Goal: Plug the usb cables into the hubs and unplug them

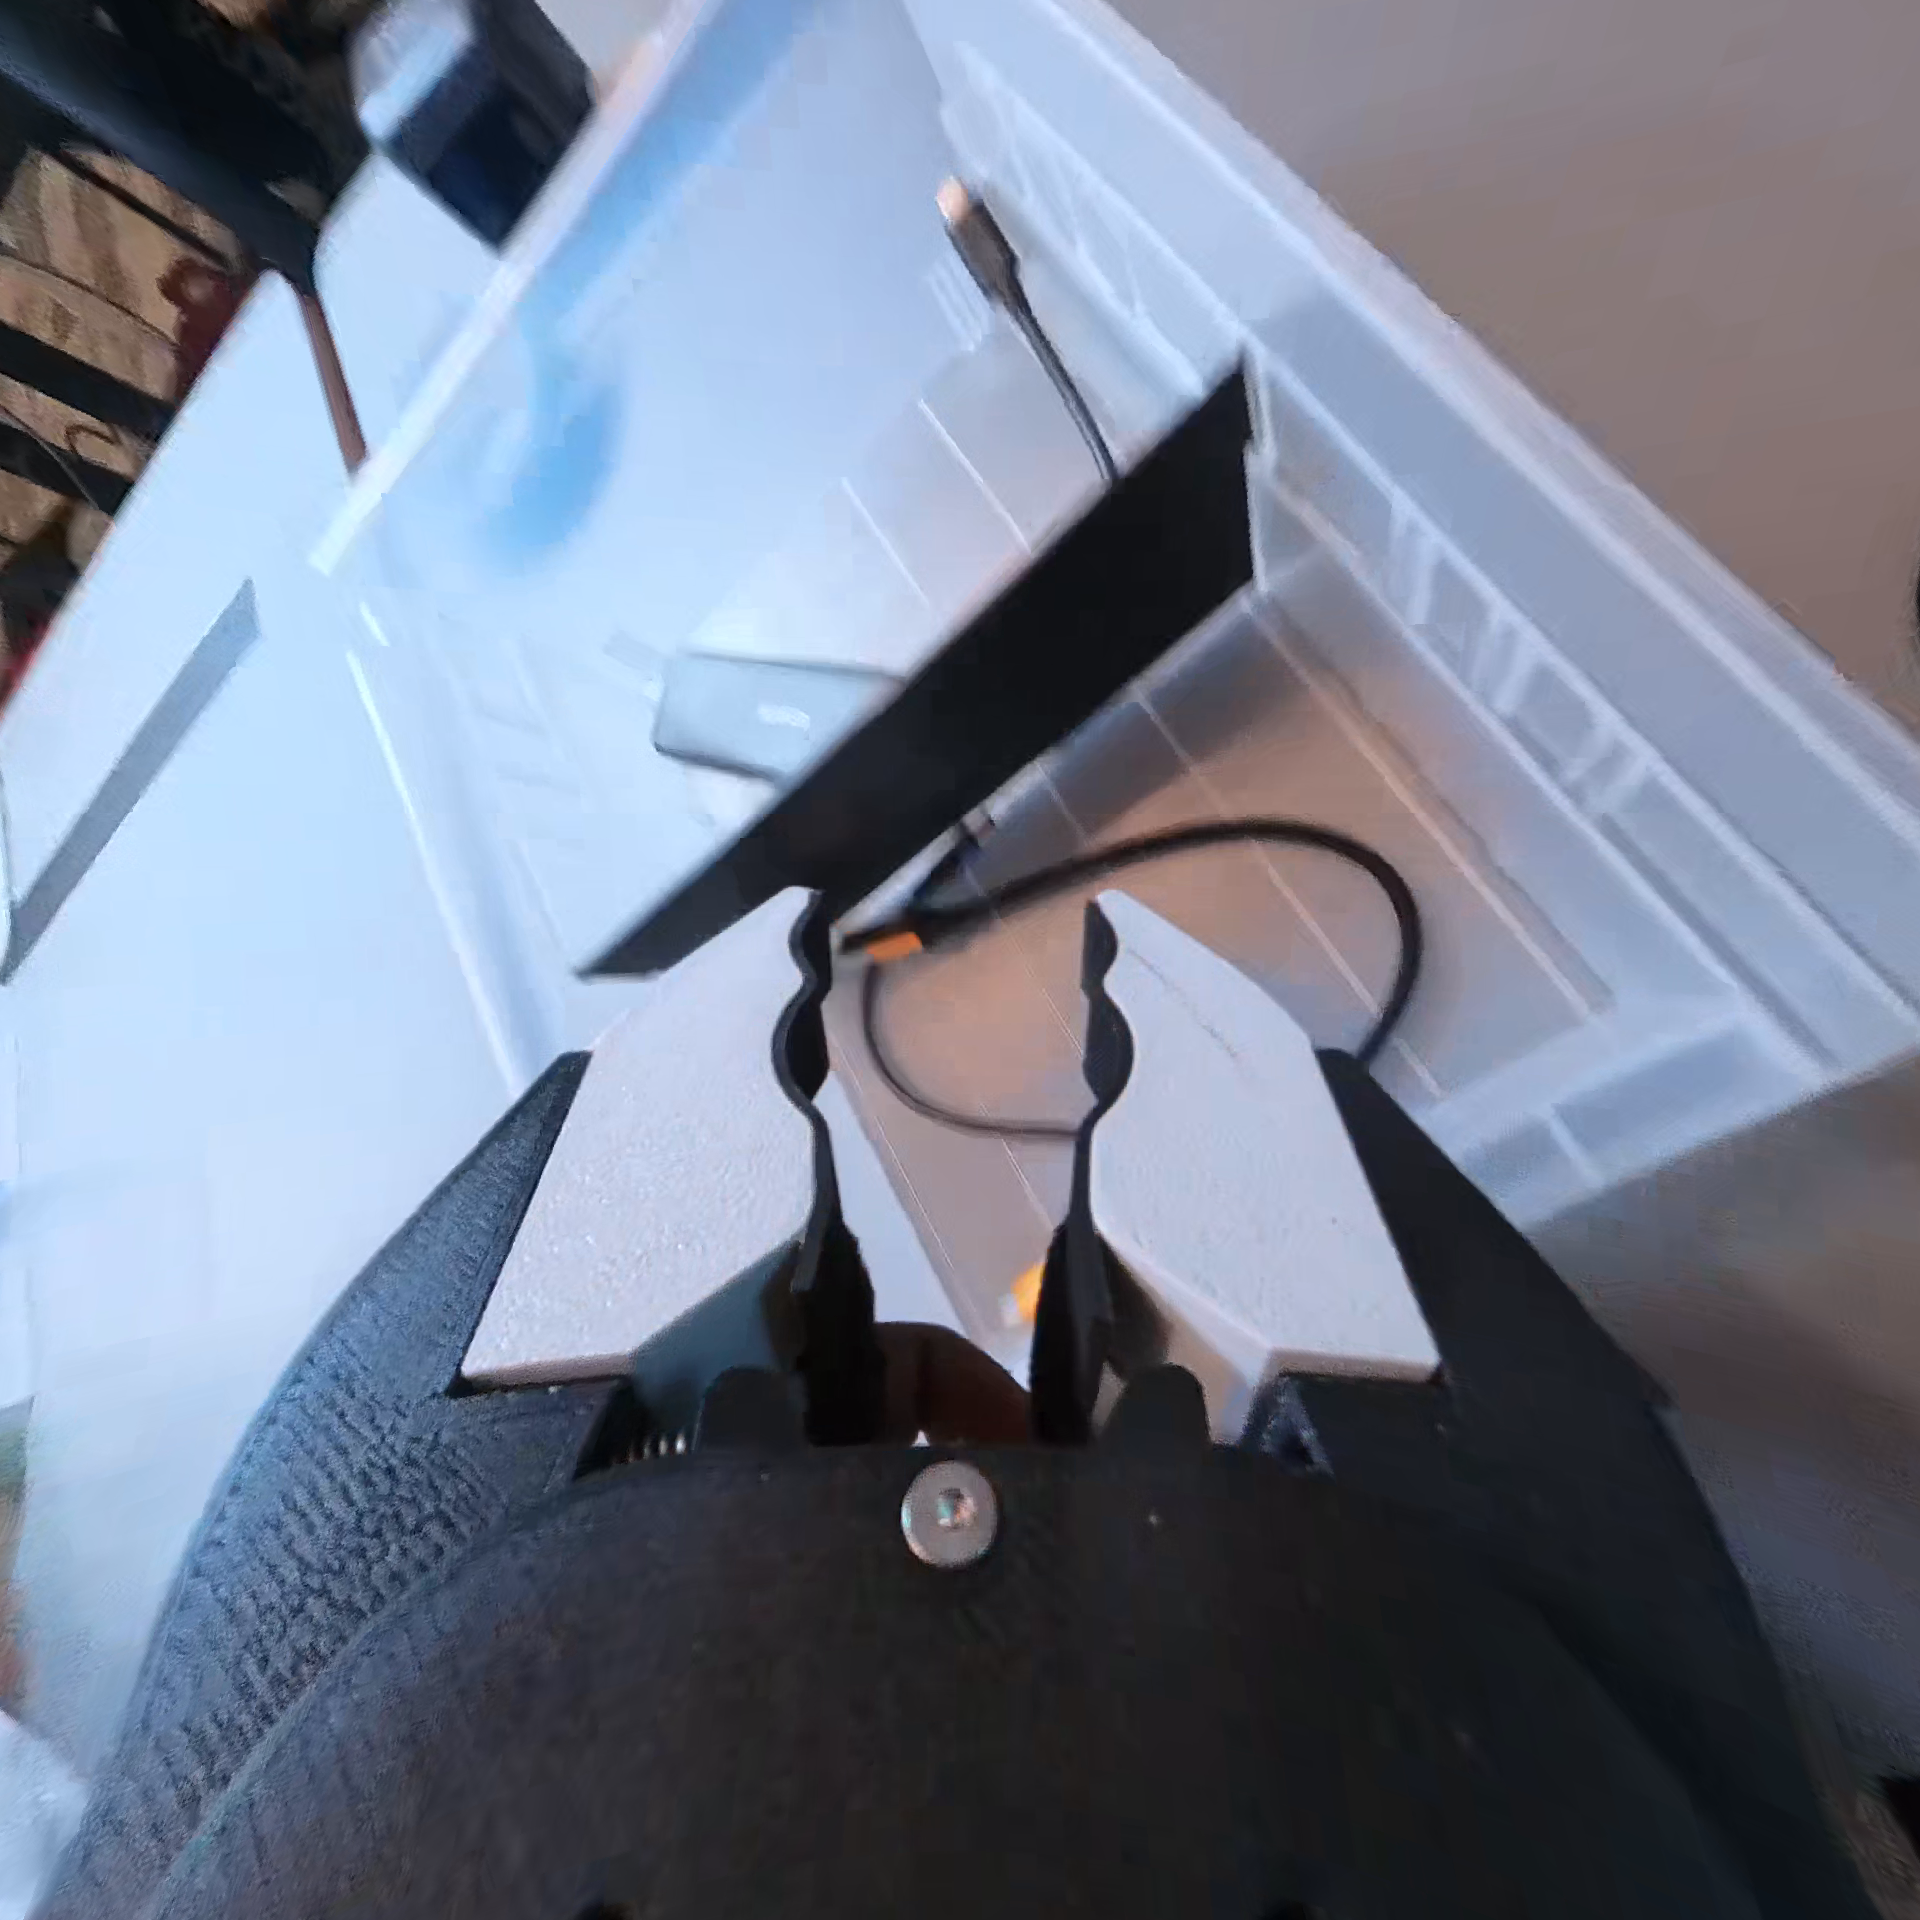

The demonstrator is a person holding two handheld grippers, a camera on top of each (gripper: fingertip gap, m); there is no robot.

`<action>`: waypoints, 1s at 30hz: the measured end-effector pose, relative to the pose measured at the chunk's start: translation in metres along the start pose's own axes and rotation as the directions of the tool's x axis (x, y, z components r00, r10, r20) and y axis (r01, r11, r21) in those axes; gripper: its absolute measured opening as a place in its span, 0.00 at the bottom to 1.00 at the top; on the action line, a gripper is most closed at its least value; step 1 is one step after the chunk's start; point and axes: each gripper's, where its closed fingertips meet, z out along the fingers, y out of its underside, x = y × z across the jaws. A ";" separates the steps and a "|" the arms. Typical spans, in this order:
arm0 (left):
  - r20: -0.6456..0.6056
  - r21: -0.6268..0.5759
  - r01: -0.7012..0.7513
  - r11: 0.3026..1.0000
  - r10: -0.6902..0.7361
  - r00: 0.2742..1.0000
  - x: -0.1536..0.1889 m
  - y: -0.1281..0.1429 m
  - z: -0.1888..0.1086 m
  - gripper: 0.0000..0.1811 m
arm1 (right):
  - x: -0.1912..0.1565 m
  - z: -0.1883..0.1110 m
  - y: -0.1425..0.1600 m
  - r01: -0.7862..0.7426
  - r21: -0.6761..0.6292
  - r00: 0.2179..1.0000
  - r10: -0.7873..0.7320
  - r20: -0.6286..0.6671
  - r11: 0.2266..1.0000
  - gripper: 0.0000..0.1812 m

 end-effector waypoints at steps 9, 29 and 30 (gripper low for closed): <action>-0.136 -0.365 0.271 0.891 -0.339 0.931 -0.053 -0.027 0.072 0.43 | 0.000 0.001 0.005 0.008 -0.020 1.000 -0.008 0.005 1.000 0.47; -0.109 -0.613 0.317 0.724 -0.474 0.873 -0.037 -0.001 0.152 0.37 | 0.003 -0.002 0.008 0.019 -0.039 1.000 -0.019 -0.004 0.999 0.46; -0.097 -0.613 0.338 0.714 -0.492 0.865 -0.038 -0.001 0.153 0.36 | 0.004 -0.002 0.008 0.019 -0.039 1.000 -0.019 -0.005 0.999 0.45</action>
